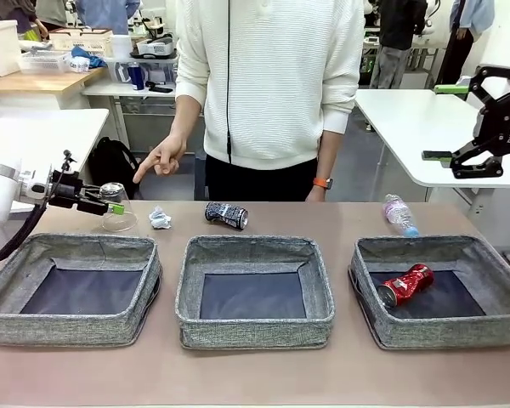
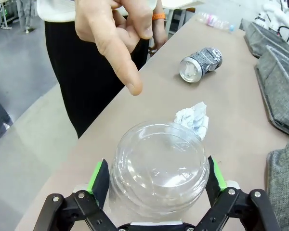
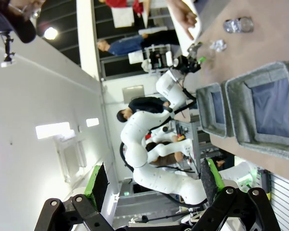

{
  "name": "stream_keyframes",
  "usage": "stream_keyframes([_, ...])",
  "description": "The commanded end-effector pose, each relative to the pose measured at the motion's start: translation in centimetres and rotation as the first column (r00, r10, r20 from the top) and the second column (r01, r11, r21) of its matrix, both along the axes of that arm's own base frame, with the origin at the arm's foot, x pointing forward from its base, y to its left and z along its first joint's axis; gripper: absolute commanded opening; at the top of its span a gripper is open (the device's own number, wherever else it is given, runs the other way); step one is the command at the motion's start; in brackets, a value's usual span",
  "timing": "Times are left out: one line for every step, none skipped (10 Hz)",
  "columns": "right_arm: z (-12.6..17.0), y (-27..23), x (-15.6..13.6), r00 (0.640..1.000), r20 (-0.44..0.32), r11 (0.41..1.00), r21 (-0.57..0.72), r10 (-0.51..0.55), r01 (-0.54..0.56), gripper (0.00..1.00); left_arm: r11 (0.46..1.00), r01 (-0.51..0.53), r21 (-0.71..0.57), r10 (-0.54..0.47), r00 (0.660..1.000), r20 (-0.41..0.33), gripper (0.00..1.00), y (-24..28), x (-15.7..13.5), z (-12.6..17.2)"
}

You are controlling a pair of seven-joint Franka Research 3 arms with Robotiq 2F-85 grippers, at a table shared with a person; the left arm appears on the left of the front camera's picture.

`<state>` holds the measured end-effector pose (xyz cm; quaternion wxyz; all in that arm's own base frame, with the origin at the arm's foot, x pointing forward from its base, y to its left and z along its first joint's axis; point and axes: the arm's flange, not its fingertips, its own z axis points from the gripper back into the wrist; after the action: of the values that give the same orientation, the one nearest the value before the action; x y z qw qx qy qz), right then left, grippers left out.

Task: Sort the waste into the appropriate baskets.
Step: Pick up the waste item pointed out by the person.

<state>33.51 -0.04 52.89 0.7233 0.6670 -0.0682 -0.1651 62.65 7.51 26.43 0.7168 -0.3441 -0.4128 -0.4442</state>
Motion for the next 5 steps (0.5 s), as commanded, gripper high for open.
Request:
stream_keyframes([0.36,0.33,0.13,1.000,-0.011,1.000,0.023,-0.014,0.014,1.00,0.999,0.003,-0.033,-0.001,0.998,0.056,0.81,-0.24,-0.44,-0.40])
stream_keyframes([0.36,0.33,0.13,1.000,-0.011,1.000,0.023,-0.014,0.014,1.00,0.999,0.009,-0.037,-0.007,0.999,0.053,0.81,-0.29,-0.57,-0.43])
stream_keyframes([0.36,0.33,0.13,1.000,-0.011,1.000,0.023,-0.014,0.014,1.00,1.000,0.012,-0.027,-0.011,0.999,0.052,0.62,-0.32,-0.63,-0.50])
stream_keyframes([0.36,0.33,0.13,1.000,-0.011,1.000,0.023,-0.014,0.014,1.00,1.000,0.016,-0.022,-0.014,0.999,0.053,0.62,-0.35,-0.70,-0.52])
stream_keyframes([0.36,0.33,0.13,1.000,-0.011,1.000,0.023,-0.014,0.014,1.00,1.000,0.016,-0.018,-0.015,0.999,0.048,0.43,-0.36,-0.70,-0.45])
